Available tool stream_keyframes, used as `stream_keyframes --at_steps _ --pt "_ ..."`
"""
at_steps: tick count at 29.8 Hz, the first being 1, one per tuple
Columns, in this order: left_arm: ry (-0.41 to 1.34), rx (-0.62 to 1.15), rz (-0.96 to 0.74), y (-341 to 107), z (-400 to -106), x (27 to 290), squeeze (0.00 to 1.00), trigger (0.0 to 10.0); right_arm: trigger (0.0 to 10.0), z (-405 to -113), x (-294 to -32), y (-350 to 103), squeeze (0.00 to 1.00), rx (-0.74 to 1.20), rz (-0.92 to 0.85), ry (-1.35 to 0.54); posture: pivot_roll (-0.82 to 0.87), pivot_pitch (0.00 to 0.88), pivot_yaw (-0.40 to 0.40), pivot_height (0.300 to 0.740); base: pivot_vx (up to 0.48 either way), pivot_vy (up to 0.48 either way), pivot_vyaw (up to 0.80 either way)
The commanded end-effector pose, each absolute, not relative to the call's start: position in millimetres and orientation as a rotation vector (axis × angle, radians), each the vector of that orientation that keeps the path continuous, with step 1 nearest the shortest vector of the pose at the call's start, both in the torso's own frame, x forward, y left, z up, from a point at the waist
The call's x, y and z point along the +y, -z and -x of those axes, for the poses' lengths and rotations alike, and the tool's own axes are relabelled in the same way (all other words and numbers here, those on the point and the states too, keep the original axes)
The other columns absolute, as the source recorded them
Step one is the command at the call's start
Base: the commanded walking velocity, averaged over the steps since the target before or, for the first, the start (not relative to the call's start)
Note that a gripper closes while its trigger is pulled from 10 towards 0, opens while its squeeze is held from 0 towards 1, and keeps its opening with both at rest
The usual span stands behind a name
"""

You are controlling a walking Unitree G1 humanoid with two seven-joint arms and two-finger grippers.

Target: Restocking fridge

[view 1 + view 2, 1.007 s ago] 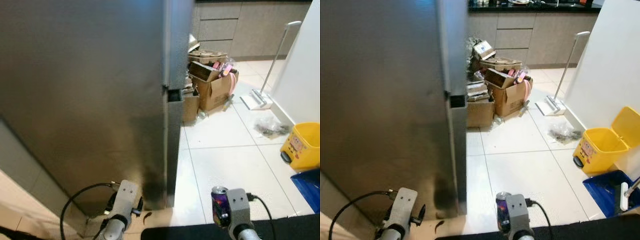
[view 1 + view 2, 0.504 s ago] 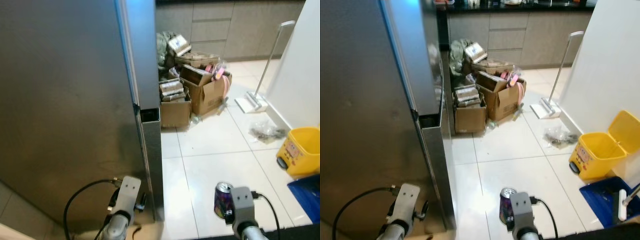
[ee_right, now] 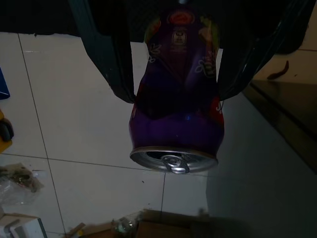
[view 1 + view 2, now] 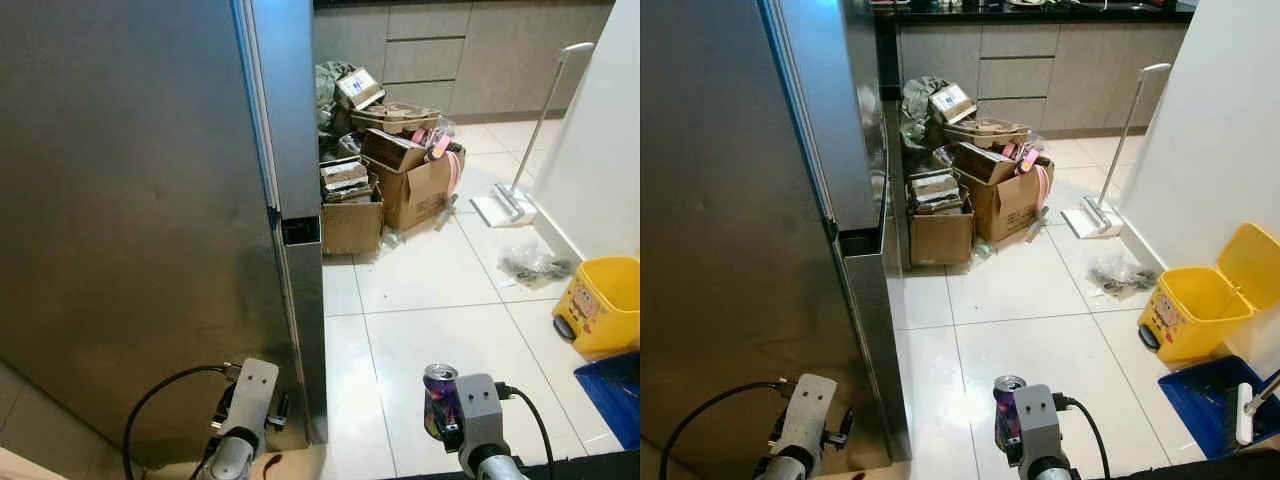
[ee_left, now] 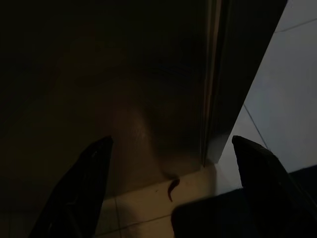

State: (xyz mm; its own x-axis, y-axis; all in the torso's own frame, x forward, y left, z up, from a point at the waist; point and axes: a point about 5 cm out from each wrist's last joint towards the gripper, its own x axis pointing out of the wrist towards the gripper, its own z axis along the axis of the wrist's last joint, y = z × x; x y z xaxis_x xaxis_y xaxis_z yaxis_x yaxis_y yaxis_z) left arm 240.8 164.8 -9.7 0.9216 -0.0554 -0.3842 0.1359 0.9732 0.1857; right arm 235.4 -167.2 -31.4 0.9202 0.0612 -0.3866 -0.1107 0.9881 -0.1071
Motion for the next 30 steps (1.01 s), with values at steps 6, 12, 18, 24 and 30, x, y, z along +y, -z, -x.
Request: stream_keyframes --at_steps 6,12,18,24,30 --pt "0.281 0.104 -0.169 -49.7 -254.0 112.0 0.0 10.0 10.0 -236.7 -160.4 28.7 0.0 0.366 0.139 -0.12 -0.08 0.06 0.0 0.74 0.0 0.0 0.0" --pt "0.311 0.022 -0.178 -74.6 -238.9 117.2 0.0 10.0 10.0 -238.6 -158.7 26.2 0.0 0.349 0.138 -0.122 -0.09 0.062 0.009 0.74 0.0 0.0 0.0" --pt "0.233 -0.033 -0.168 -99.0 -232.4 133.2 0.0 10.0 10.0 -236.5 -159.4 27.8 0.0 0.356 0.137 -0.118 -0.08 0.062 0.015 0.74 0.0 0.0 0.0" --pt "0.233 -0.06 -0.122 -114.7 -241.8 115.6 0.0 4.4 10.0 -236.3 -159.3 29.2 0.0 0.368 0.139 -0.119 -0.08 0.056 0.01 0.74 0.0 0.0 0.0" --pt "0.242 -0.069 -0.094 -122.8 -247.3 107.3 0.0 0.0 10.0 -237.8 -158.5 27.8 0.0 0.362 0.14 -0.12 -0.08 0.055 0.009 0.74 0.0 0.0 0.0"
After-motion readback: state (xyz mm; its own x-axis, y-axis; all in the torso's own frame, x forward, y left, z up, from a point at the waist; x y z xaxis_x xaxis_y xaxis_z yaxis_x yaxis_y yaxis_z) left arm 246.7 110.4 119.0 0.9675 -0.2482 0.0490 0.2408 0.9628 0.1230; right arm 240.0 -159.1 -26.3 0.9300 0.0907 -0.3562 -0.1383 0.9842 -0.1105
